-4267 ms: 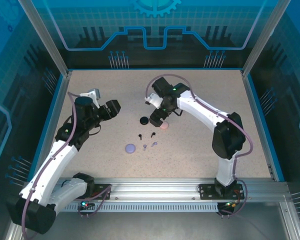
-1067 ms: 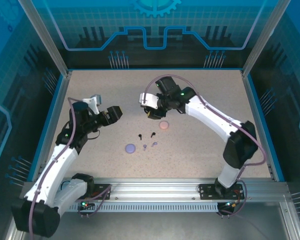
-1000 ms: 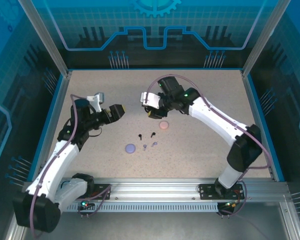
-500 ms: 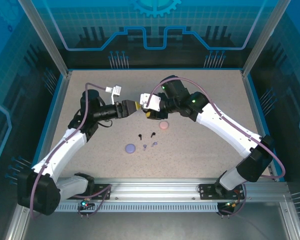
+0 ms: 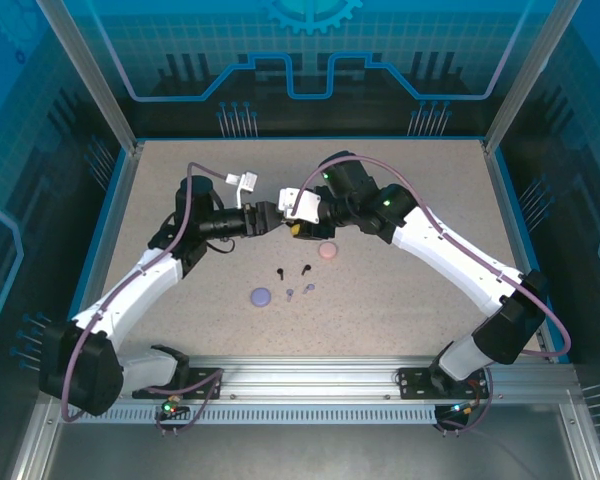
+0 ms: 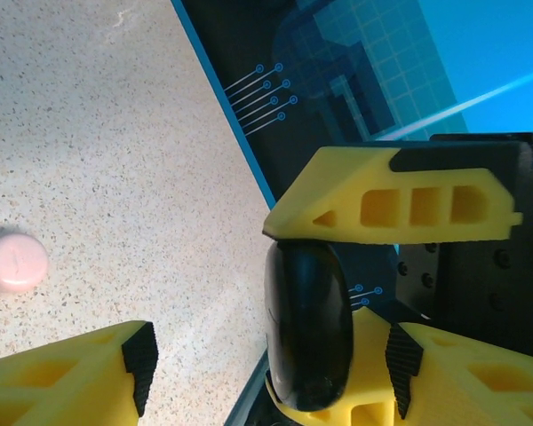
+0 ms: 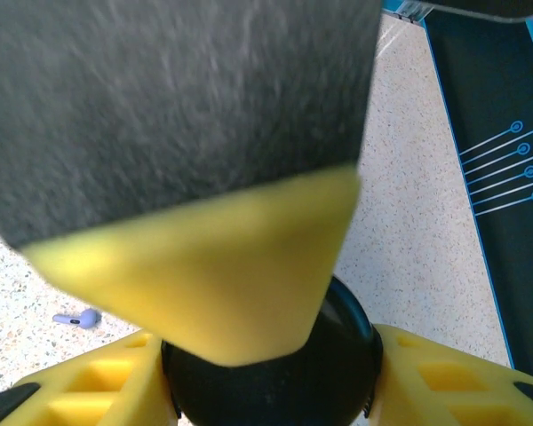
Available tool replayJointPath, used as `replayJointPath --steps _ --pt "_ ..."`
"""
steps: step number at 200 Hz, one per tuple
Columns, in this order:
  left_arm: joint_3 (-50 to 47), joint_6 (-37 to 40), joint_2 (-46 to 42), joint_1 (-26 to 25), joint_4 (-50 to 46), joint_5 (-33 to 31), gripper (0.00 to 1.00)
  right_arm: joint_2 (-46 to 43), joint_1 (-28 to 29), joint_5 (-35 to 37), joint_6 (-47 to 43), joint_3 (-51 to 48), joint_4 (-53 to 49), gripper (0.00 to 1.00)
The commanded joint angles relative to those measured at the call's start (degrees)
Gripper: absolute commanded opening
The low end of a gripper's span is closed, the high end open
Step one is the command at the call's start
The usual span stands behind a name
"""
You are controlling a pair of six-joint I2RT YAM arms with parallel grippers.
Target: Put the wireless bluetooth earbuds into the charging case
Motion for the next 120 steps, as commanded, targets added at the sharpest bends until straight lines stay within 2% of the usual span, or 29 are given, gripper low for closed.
replayJointPath --steps 1,61,120 --pt "2.27 0.38 0.95 -1.05 1.05 1.68 0.67 -0.11 0.92 -0.8 -0.77 2.06 -0.49 0.49" --pt "2.81 0.82 2.03 -1.58 0.02 1.83 0.44 1.11 1.48 -0.44 -1.12 2.68 -0.52 0.49" --pt "3.2 1.17 2.22 -1.77 -0.2 2.73 0.34 2.33 1.9 0.16 -0.95 3.03 -0.05 0.49"
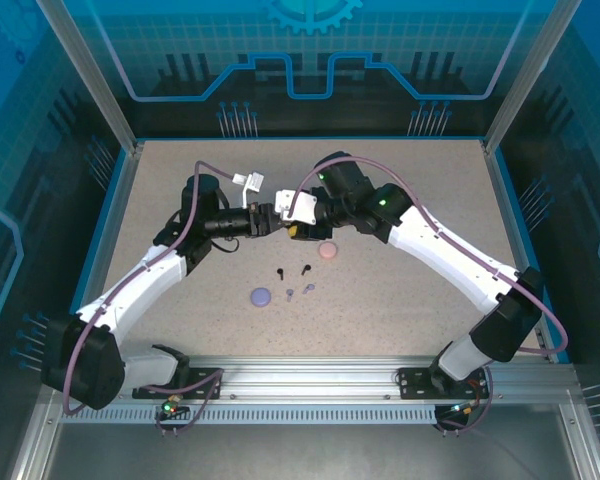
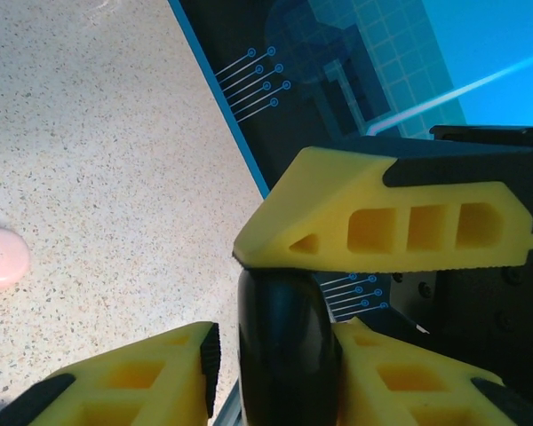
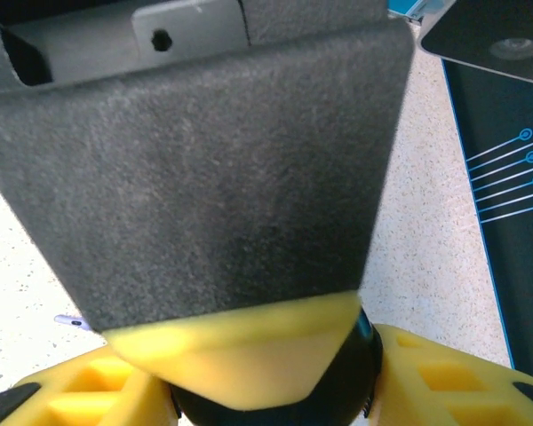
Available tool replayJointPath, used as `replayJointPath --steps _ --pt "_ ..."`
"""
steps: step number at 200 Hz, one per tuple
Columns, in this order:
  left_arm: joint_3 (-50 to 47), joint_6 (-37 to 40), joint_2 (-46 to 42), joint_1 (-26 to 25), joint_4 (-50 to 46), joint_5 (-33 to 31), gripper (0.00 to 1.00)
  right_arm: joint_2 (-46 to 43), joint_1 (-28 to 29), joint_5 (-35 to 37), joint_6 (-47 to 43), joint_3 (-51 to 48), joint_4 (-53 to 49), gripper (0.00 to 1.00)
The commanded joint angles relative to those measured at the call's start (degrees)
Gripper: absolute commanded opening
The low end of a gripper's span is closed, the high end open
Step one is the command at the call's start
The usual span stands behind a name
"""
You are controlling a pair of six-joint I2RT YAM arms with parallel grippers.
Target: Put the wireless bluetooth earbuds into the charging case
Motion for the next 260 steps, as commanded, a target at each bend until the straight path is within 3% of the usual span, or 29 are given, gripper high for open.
replayJointPath --steps 1,66,88,139,260 --pt "2.09 1.08 0.53 -0.53 -0.18 1.86 0.34 1.03 1.06 0.14 -0.12 2.15 0.38 0.49" --pt "2.59 2.43 -0.09 -0.6 -2.28 2.07 0.26 1.82 1.1 2.4 0.23 2.72 0.38 0.5" --pt "2.59 2.68 -0.48 -0.62 -2.59 1.74 0.39 1.91 1.03 2.98 0.23 2.71 0.04 0.5" --pt "2.64 3.61 -1.25 -0.62 -4.12 1.35 0.4 1.91 0.58 3.45 0.65 2.36 0.05 0.5" --pt "2.64 4.35 -2.03 -0.62 -4.18 1.34 0.23 2.44 -0.39 3.17 2.16 2.27 0.03 0.52"
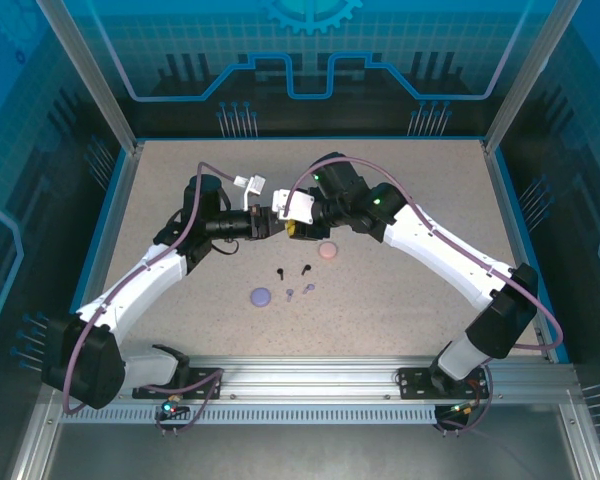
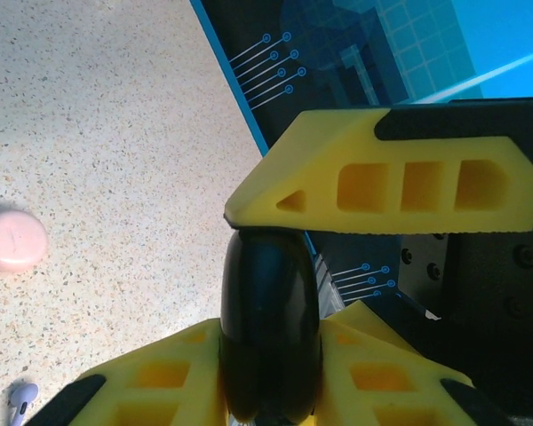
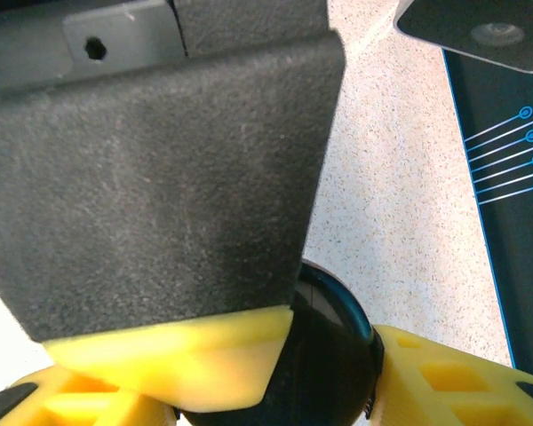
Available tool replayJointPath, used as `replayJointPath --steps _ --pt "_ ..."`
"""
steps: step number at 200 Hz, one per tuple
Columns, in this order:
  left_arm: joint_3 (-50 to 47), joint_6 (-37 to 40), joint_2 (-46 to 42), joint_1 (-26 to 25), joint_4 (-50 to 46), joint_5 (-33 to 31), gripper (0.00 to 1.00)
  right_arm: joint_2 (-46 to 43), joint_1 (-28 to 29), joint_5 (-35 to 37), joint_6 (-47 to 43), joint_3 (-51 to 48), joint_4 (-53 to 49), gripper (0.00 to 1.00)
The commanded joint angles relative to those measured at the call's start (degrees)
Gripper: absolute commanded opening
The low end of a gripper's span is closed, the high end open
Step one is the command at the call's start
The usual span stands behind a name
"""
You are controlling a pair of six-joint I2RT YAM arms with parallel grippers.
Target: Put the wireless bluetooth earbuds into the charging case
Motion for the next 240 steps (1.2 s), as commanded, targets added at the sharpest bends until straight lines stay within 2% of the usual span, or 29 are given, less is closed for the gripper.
replayJointPath --steps 1,28,81,109,149,185,240 --pt "2.02 1.39 -2.14 -0.42 0.09 1.84 0.23 0.93 -0.66 0.18 1.25 1.48 0.4 0.52" --pt "1.53 2.23 -3.24 -0.42 1.56 0.57 0.2 -0.18 -1.04 -0.94 2.18 1.42 0.04 0.6" --pt "-0.17 9.03 -6.85 -0.49 5.41 -4.03 0.12 -7.98 -3.02 -6.3 6.98 -2.86 1.52 1.0" --pt "-0.32 15.11 -8.52 -1.09 6.98 -5.88 0.09 -13.94 -5.07 -11.51 11.55 -7.29 4.57 1.0" --pt "-2.22 31.32 -11.13 -4.31 11.43 -8.05 0.06 -20.48 -7.75 -19.95 17.71 -12.73 11.61 1.0" --pt "-4.11 39.6 -12.33 -6.14 16.62 -8.01 0.0 -21.94 -8.06 -20.47 19.04 -12.15 13.42 0.93" --pt "-4.11 46.0 -12.35 -8.28 16.68 -8.23 0.0 -20.84 -8.13 -21.32 19.53 -9.78 14.73 0.85"
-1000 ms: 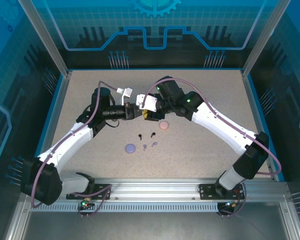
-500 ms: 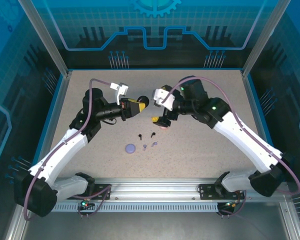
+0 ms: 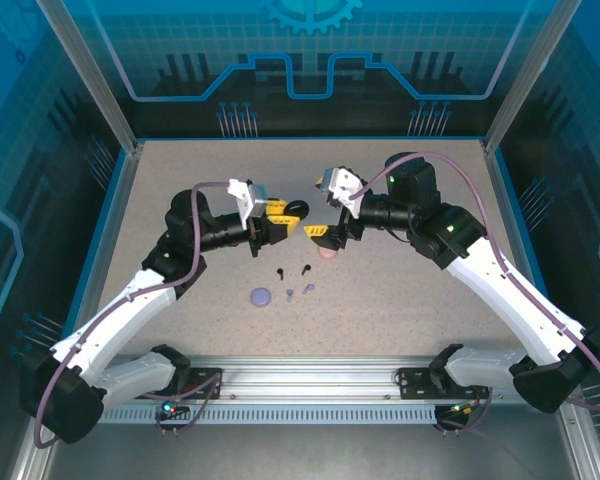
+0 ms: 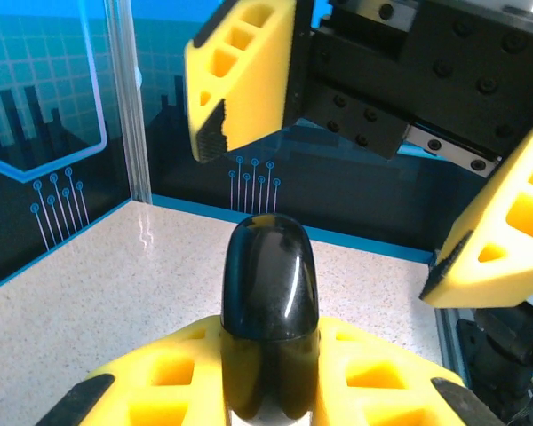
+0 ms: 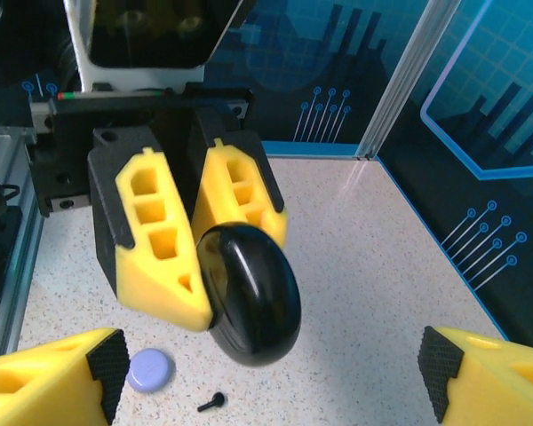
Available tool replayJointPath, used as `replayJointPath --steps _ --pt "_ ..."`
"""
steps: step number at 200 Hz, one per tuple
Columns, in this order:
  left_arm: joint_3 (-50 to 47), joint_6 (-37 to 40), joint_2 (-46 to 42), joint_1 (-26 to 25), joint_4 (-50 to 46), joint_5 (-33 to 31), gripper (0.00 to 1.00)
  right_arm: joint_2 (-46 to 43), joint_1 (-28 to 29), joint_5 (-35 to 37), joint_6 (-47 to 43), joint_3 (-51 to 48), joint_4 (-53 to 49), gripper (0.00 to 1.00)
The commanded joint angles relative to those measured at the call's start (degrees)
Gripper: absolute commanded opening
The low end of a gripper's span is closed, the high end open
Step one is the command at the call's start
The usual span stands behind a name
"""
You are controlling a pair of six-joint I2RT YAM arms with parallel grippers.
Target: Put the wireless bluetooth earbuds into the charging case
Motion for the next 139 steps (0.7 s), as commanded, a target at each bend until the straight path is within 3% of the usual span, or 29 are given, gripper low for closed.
replayJointPath --steps 1,139 --pt "-0.5 5.77 -1.08 -0.98 2.4 -0.56 0.0 0.33 -0.63 -1.73 1.17 2.42 1.65 0.85" --pt "-0.02 6.12 -0.81 -2.07 2.12 -0.97 0.0 3.33 -0.87 2.56 0.68 5.76 0.2 0.73"
